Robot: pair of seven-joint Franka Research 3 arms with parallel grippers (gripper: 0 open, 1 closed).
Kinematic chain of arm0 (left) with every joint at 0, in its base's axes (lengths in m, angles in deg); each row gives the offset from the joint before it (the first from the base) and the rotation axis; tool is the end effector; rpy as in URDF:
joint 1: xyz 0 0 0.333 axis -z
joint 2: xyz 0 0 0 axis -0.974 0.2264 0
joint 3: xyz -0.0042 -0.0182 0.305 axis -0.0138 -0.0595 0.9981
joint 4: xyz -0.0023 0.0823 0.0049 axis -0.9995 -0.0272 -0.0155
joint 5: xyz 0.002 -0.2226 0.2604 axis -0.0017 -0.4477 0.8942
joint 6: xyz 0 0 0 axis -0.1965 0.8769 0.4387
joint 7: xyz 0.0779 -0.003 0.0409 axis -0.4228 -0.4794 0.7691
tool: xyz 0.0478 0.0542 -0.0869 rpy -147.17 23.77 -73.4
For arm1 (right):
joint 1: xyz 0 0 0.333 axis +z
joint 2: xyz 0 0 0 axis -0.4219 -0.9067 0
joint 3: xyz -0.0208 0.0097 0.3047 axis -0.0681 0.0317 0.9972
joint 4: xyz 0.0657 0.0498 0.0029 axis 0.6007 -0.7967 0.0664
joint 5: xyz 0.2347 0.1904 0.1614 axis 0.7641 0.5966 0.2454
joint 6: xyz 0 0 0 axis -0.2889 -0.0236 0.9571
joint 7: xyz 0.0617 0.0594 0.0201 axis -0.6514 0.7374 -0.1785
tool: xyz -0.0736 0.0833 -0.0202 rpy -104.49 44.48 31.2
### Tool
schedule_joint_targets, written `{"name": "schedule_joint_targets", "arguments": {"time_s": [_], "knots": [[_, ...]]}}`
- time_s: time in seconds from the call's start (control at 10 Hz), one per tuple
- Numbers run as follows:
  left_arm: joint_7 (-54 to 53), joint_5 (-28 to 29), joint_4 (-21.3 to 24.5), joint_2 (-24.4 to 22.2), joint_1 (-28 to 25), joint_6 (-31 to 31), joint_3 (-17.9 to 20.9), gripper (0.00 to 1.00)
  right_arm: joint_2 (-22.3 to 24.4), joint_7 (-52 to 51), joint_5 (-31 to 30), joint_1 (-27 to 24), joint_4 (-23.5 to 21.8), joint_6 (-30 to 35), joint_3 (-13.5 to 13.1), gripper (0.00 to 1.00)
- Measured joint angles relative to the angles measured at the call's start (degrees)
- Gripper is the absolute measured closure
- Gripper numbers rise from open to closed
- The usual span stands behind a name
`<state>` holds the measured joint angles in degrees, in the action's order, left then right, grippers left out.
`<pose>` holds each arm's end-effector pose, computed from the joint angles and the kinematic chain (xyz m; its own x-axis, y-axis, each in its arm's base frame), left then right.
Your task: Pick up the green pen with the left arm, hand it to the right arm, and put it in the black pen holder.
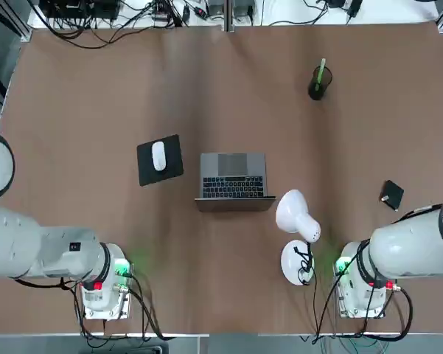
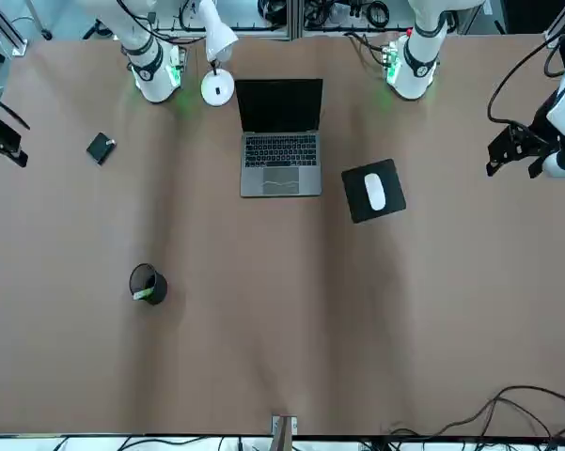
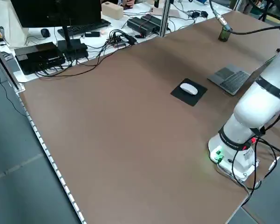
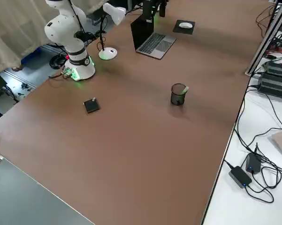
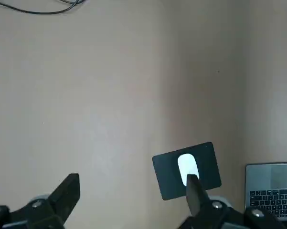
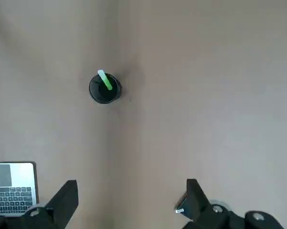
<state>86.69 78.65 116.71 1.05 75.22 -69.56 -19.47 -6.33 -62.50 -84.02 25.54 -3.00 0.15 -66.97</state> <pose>0.4979 -0.0313 0.6114 0.9971 -0.0352 0.0679 -0.0372 -0.9989 0.0292 0.5019 -0.0356 0.6479 0.9997 -0.0103 0.0218 -0.0101 -0.9999 -0.0083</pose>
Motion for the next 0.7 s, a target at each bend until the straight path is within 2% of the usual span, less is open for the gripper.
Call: {"name": "schedule_joint_targets", "arguments": {"time_s": [0.2,0.4,0.7], "knots": [[0.03,0.0,0.0,0.01,0.0,0.0,0.0,0.02,-0.8,0.62,0.0,0.0,-0.5,-3.44,0.0,0.0],[0.04,0.0,0.0,0.03,0.0,0.0,0.01,0.02,-1.96,0.87,0.0,-0.42,-3.57,-8.84,-0.09,0.0],[0.04,0.0,0.0,0.03,-0.01,0.0,0.03,0.02,-2.19,0.87,0.0,-0.75,-4.31,-9.61,-0.04,0.0]]}}
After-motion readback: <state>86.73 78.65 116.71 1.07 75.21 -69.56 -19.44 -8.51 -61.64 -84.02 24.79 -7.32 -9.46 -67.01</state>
